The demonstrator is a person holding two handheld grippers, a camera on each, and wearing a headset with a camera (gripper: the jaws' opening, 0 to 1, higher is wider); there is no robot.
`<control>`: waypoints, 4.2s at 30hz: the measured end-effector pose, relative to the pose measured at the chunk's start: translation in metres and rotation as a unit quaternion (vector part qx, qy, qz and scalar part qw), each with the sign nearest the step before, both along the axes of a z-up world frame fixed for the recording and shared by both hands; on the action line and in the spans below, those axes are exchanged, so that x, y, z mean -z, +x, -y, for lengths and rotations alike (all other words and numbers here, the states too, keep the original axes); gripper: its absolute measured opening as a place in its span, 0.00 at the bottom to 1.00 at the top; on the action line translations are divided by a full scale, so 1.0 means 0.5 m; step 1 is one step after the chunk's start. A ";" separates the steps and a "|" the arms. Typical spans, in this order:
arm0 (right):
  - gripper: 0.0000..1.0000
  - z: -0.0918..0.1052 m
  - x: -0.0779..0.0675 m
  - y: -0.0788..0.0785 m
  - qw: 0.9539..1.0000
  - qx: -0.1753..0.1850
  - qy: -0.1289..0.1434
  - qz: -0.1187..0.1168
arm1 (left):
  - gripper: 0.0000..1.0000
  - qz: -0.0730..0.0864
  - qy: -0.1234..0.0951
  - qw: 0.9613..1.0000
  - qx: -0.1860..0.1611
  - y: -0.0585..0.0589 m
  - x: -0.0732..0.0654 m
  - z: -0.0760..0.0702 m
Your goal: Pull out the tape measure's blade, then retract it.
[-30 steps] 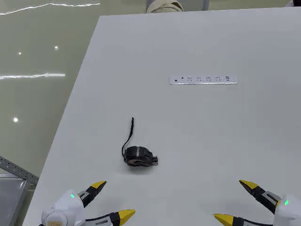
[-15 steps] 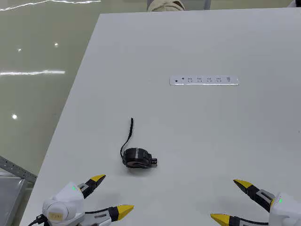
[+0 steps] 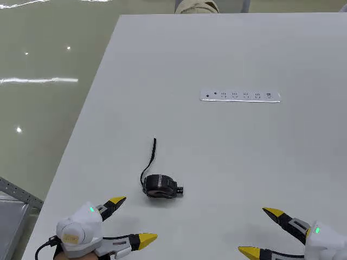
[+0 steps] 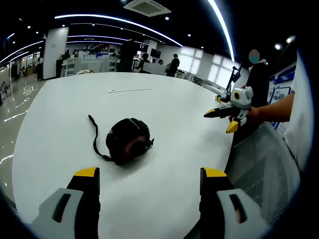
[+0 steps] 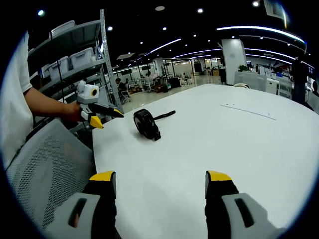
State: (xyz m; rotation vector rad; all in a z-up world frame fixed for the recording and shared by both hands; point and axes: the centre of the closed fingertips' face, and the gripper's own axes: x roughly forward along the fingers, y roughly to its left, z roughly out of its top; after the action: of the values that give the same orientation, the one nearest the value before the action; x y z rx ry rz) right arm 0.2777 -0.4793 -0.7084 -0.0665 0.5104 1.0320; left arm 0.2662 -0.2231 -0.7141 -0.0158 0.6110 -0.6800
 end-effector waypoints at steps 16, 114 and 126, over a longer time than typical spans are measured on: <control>0.73 -0.035 -0.003 0.018 0.999 -0.030 0.036 0.007 | 0.82 0.007 0.017 1.000 0.023 0.046 0.010 -0.003; 0.55 -0.188 0.080 0.151 0.990 -0.120 0.073 -0.019 | 0.41 -0.040 0.044 0.985 0.160 0.166 0.113 0.046; 0.54 -0.186 0.084 0.149 0.990 -0.120 0.072 -0.022 | 0.37 -0.036 0.052 0.984 0.168 0.167 0.114 0.045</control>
State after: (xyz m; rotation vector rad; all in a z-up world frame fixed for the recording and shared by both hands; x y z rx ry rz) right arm 0.3523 -0.3861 -0.7506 0.0236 0.4740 1.3061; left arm 0.3495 -0.2455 -0.7712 0.1649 0.7265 -0.9764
